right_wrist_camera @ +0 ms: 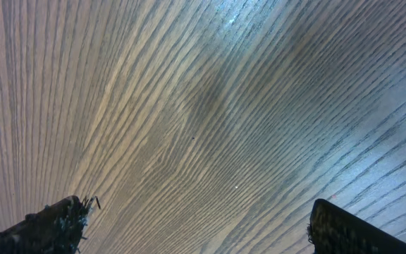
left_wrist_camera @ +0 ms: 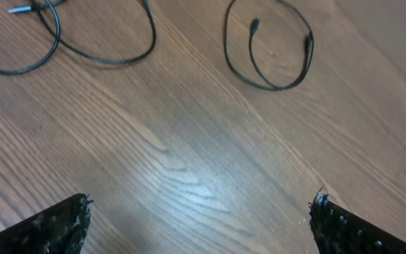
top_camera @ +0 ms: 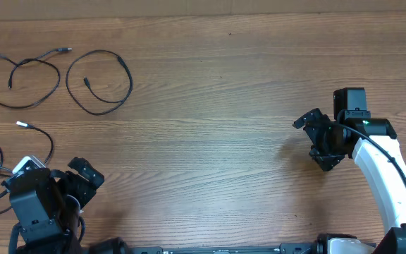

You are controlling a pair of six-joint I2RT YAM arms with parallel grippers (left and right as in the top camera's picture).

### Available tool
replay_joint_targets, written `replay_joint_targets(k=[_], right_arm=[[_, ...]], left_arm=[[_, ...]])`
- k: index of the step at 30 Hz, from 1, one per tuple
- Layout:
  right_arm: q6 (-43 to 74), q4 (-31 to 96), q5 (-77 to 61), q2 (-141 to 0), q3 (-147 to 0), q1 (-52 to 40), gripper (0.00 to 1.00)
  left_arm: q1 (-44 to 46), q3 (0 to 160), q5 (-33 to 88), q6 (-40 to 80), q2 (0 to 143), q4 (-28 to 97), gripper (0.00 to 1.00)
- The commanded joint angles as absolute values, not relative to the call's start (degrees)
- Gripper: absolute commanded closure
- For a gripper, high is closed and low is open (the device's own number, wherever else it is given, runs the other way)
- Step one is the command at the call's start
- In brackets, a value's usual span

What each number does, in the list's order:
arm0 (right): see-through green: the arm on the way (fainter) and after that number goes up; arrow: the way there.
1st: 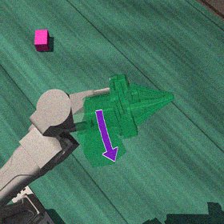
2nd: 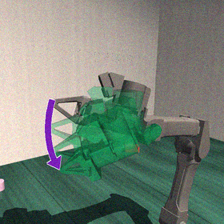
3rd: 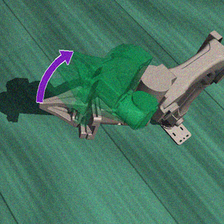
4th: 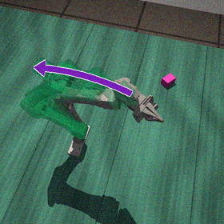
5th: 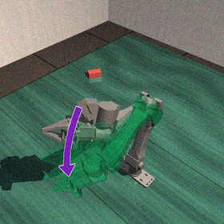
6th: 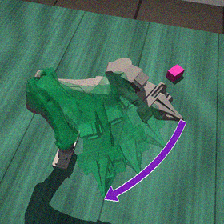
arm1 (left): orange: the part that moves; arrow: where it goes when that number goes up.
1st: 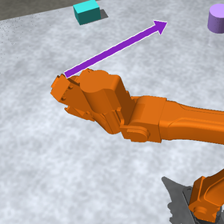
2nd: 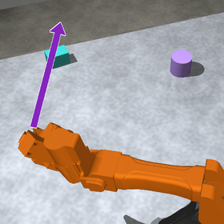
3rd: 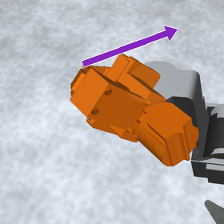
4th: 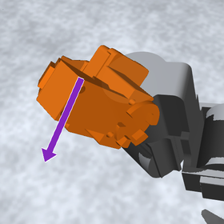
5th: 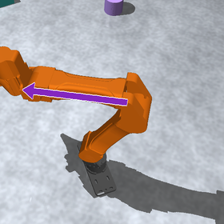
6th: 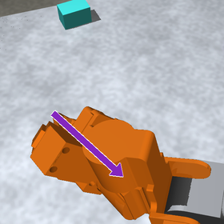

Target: Untangle cables

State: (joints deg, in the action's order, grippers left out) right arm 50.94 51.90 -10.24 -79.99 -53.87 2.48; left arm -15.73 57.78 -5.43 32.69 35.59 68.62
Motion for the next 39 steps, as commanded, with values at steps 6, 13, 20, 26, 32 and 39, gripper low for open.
replay_joint_targets(k=[6,13,20,26,32,39], right_arm=[[50.5,51.7,-9.9,-79.3,-53.6,2.3,0.0],[50.5,51.7,-9.9,-79.3,-53.6,2.3,0.0],[50.5,51.7,-9.9,-79.3,-53.6,2.3,0.0],[50.5,51.7,-9.9,-79.3,-53.6,2.3,0.0],[50.5,51.7,-9.9,-79.3,-53.6,2.3,0.0],[50.5,51.7,-9.9,-79.3,-53.6,2.3,0.0]], left_arm=[[-15.2,57.4,-4.4,33.4,35.6,69.2,0.0],[-14.4,57.3,-4.4,33.4,34.3,69.2,0.0],[-6.4,57.3,-4.4,33.4,26.1,69.2,0.0],[-5.4,57.4,-4.4,33.4,18.0,69.2,0.0],[-5.4,57.3,-4.4,33.4,11.5,69.2,0.0],[-3.0,57.3,-4.4,33.4,5.3,69.2,0.0]])
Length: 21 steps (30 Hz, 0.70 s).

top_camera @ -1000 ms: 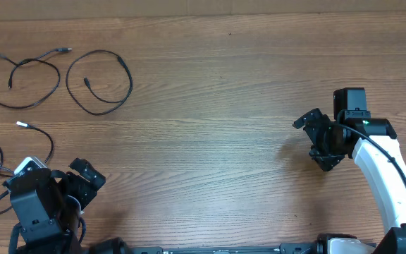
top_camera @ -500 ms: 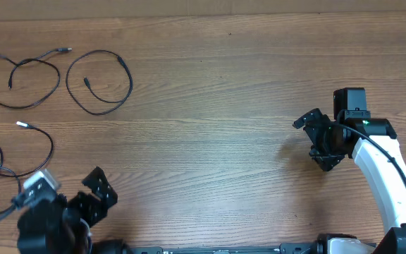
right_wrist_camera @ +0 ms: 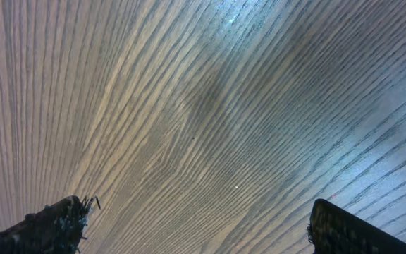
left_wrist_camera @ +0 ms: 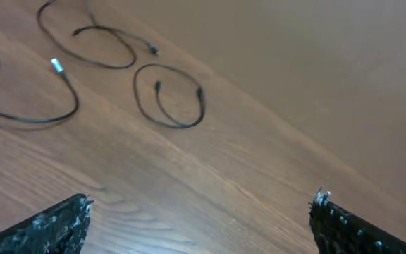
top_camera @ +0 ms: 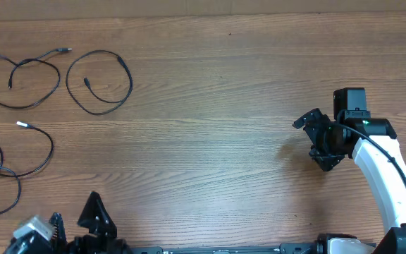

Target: Untangle cables

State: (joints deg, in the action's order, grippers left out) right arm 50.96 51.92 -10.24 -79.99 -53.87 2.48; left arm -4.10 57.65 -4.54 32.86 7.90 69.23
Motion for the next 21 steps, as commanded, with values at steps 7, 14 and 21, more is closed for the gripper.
replay_joint_targets(k=[7,14,21], right_arm=[[50.5,51.7,-9.9,-79.3,-53.6,2.3,0.0],[50.5,51.7,-9.9,-79.3,-53.6,2.3,0.0],[50.5,51.7,-9.9,-79.3,-53.6,2.3,0.0]], left_arm=[[-2.9,57.4,-4.5,33.4,1.3,70.6,0.01],[-2.9,57.4,-4.8,33.4,0.2,76.3,0.0],[-0.2,55.4,-9.6,28.1,0.2,73.5,0.01]])
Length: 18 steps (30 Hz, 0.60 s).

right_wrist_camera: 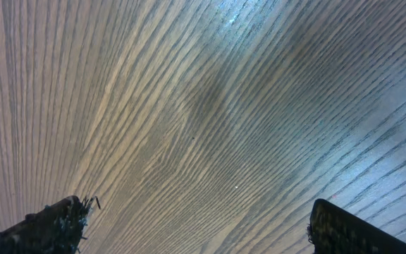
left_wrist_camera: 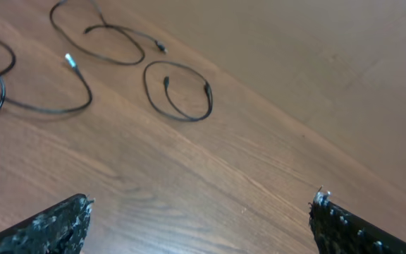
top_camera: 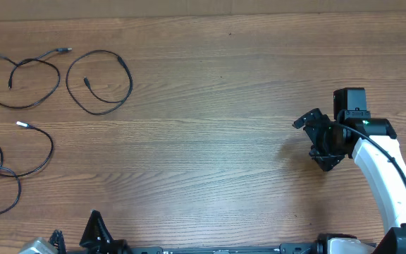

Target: Untangle cables

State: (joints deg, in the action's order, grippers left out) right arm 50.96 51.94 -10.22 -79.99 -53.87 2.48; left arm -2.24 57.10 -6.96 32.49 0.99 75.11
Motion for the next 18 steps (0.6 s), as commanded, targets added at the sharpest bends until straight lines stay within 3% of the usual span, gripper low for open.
replay_joint_targets(k=[1,8,18], right_arm=[[50.5,51.7,-9.9,-79.3,-53.6,2.3,0.0],[50.5,51.7,-9.9,-79.3,-53.6,2.3,0.0],[50.5,51.7,-9.9,-79.3,-53.6,2.3,0.0]], left_arm=[[0.4,54.5,-9.6,26.7,0.2,72.6,0.0],[1.1,39.9,-5.9,16.6,0.2,56.9,0.0],[1.1,24.9,-1.7,16.2,0.3,38.9,0.01]])
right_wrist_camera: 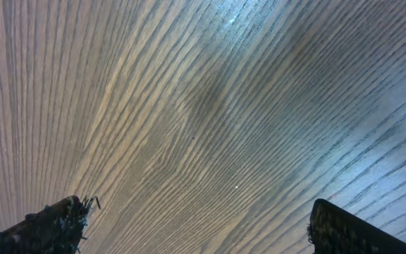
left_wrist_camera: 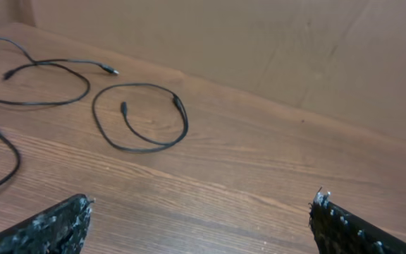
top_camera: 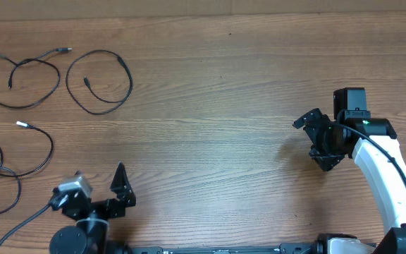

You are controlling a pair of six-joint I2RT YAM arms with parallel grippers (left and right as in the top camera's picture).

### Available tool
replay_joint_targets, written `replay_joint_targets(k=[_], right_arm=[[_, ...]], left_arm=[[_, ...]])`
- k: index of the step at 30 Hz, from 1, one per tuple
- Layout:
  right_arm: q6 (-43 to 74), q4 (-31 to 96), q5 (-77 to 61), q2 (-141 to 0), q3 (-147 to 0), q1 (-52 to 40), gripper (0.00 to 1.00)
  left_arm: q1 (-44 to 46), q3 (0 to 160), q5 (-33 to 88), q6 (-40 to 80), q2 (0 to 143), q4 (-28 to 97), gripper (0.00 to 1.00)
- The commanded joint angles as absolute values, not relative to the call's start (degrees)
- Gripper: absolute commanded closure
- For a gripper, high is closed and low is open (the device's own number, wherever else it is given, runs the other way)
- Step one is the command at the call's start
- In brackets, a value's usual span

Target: Untangle cables

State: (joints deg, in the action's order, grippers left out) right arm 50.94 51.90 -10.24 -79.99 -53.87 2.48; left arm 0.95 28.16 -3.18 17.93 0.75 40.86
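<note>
Three black cables lie apart at the table's left. One loose loop point(top_camera: 57, 79) point(left_wrist_camera: 88, 85) lies far left at the back. A rounder loop point(top_camera: 130, 81) point(left_wrist_camera: 141, 149) lies beside it. A third cable with a silver plug point(top_camera: 51, 149) point(left_wrist_camera: 5, 166) runs along the left edge. My left gripper point(top_camera: 97, 194) point(left_wrist_camera: 199, 226) is open near the front edge, right of the third cable, holding nothing. Over bare wood at the right, my right gripper point(top_camera: 310, 141) point(right_wrist_camera: 199, 226) is also open with nothing in it.
The wooden table point(top_camera: 210, 106) ends at its far edge point(top_camera: 259, 14) against a plain brown wall point(left_wrist_camera: 273, 42). My right arm's white link point(top_camera: 386, 183) runs to the front right corner.
My left gripper was almost out of the overhead view at the bottom edge; it is now higher and further right, facing the cables at a lower angle. Cables and right arm have not moved.
At first my left gripper stood open at the lower left, over part of the third cable. Then it was down at the front edge, leaving that cable fully in view. Now it is back over the table. The cables stayed put; the right gripper stayed open.
</note>
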Motion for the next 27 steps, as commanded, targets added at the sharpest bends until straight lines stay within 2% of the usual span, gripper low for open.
replay_joint_targets(k=[1,13,23,27], right_arm=[[50.5,51.7,-9.9,-79.3,-53.6,2.3,0.0],[50.5,51.7,-9.9,-79.3,-53.6,2.3,0.0],[50.5,51.7,-9.9,-79.3,-53.6,2.3,0.0],[50.5,51.7,-9.9,-79.3,-53.6,2.3,0.0]], left_arm=[[1.1,23.7,-1.9,16.0,0.3,37.6,0.0],[1.1,10.7,-0.2,12.4,0.2,22.8,0.0],[1.1,0.2,6.6,7.3,0.2,2.7,0.0],[1.1,0.3,5.9,3.3,0.2,4.0,0.0]])
